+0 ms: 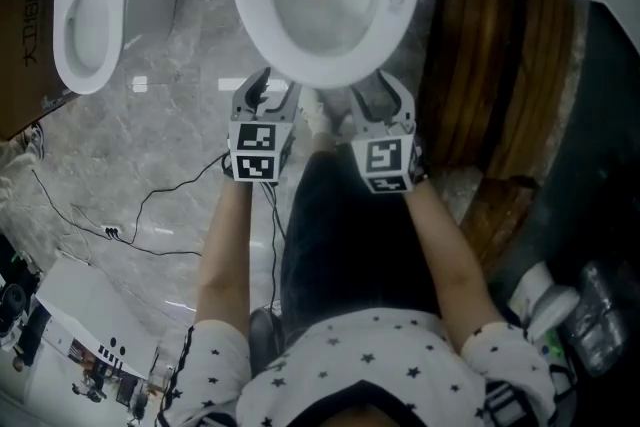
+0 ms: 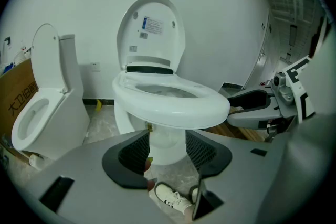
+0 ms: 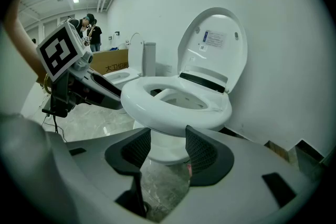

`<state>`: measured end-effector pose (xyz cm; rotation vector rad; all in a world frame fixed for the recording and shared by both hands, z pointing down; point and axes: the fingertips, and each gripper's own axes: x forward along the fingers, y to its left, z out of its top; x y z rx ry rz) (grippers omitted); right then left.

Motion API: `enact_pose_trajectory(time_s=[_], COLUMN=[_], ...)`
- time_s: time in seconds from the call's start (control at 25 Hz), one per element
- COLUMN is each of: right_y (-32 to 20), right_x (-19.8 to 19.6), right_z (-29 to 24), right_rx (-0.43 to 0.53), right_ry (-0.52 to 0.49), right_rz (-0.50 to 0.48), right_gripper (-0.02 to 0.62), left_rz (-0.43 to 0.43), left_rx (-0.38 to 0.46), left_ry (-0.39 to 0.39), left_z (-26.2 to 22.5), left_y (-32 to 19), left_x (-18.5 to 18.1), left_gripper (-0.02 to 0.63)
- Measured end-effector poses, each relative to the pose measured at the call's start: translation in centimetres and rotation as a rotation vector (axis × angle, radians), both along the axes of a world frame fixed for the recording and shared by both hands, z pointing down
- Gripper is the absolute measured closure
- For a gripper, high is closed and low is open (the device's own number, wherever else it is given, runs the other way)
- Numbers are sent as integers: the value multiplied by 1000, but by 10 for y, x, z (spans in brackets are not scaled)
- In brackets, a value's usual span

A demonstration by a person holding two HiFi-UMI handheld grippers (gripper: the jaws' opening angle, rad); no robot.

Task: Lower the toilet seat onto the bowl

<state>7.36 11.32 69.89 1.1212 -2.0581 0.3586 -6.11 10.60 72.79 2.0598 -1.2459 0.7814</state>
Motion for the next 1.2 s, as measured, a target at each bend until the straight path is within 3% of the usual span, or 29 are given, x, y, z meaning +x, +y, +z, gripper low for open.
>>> enact_pose_trajectory(time_s=[1.2], right_y=[8], right_x=[0], right_z=[46], right_rx=[-57], right_ry=[28], right_rz=[-14], right_gripper=[388], left_rz=[-8], left_rx=[-81], left_ry=[-24], left_z=[52], left_y=[14], left_x=[2], left_gripper=[387])
